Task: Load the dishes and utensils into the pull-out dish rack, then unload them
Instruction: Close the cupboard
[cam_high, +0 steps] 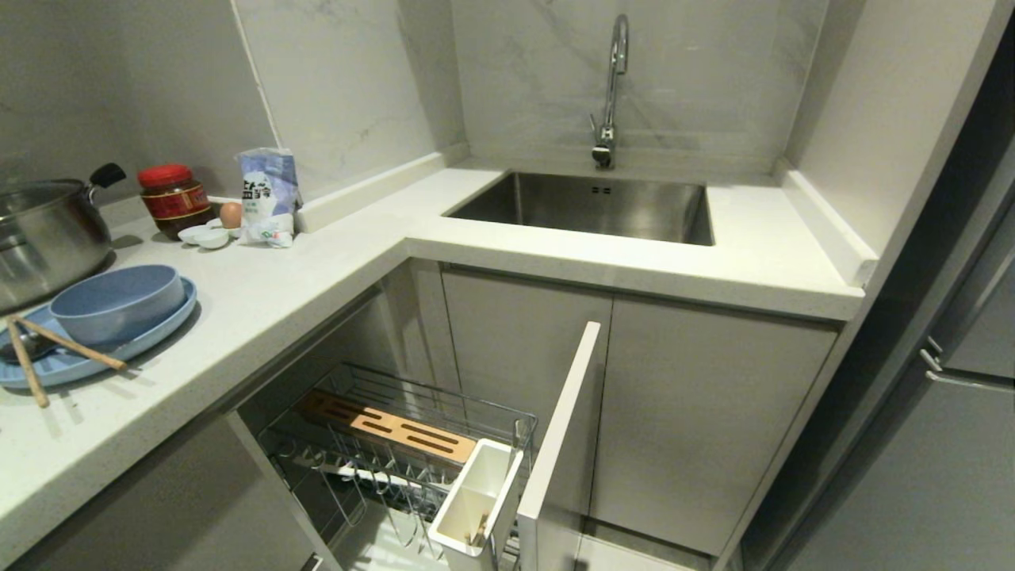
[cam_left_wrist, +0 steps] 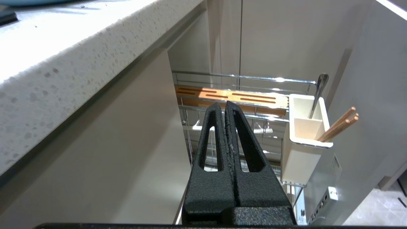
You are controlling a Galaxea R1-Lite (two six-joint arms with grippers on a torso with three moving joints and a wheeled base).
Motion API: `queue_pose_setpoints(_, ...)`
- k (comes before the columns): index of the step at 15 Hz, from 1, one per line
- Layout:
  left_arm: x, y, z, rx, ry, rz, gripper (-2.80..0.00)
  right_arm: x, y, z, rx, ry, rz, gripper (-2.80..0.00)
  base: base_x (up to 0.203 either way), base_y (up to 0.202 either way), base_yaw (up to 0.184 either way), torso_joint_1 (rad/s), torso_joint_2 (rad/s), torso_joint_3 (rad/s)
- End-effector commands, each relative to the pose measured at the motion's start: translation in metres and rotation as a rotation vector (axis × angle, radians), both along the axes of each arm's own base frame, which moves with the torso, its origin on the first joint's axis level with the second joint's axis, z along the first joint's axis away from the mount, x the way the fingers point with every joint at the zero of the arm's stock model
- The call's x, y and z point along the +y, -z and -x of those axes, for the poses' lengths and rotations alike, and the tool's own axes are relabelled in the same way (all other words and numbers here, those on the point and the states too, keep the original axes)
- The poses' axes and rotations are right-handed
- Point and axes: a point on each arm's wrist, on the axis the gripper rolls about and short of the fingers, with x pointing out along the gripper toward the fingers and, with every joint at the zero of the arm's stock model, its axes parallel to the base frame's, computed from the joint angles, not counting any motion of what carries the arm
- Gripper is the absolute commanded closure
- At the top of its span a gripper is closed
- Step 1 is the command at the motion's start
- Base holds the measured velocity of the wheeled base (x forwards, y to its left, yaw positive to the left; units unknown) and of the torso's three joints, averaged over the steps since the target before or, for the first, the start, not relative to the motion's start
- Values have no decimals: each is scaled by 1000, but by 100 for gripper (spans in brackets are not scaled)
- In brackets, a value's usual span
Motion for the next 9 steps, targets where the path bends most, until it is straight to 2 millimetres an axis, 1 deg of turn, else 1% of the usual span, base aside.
queue_pose_setpoints(1, 0, -10, 3, -34, -4, 16, 0, 0, 6, -2, 22, -1, 0, 0, 0, 0, 0, 0, 0, 0)
queue_pose_setpoints(2, 0, -22, 8, -74, -7, 34, 0, 0, 6, -2, 22, -1, 0, 0, 0, 0, 0, 0, 0, 0)
queue_pose_setpoints(4, 0, -56, 25, -146, -8, 47, 0, 0, 6, -2, 22, -1, 0, 0, 0, 0, 0, 0, 0, 0)
queue_pose_setpoints(6, 0, -96, 47, -183, 14, 50, 0, 0, 6, -2, 22, -1, 0, 0, 0, 0, 0, 0, 0, 0)
queue_pose_setpoints(7, -1, -117, 54, -188, 30, 52, 0, 0, 6, -2, 22, -1, 0, 0, 0, 0, 0, 0, 0, 0)
queue_pose_setpoints(8, -1, -140, 55, -186, 42, 52, 0, 0, 6, -2, 22, -1, 0, 0, 0, 0, 0, 0, 0, 0)
queue_pose_setpoints(9, -1, -164, 50, -174, 54, 52, 0, 0, 6, -2, 22, -1, 0, 0, 0, 0, 0, 0, 0, 0)
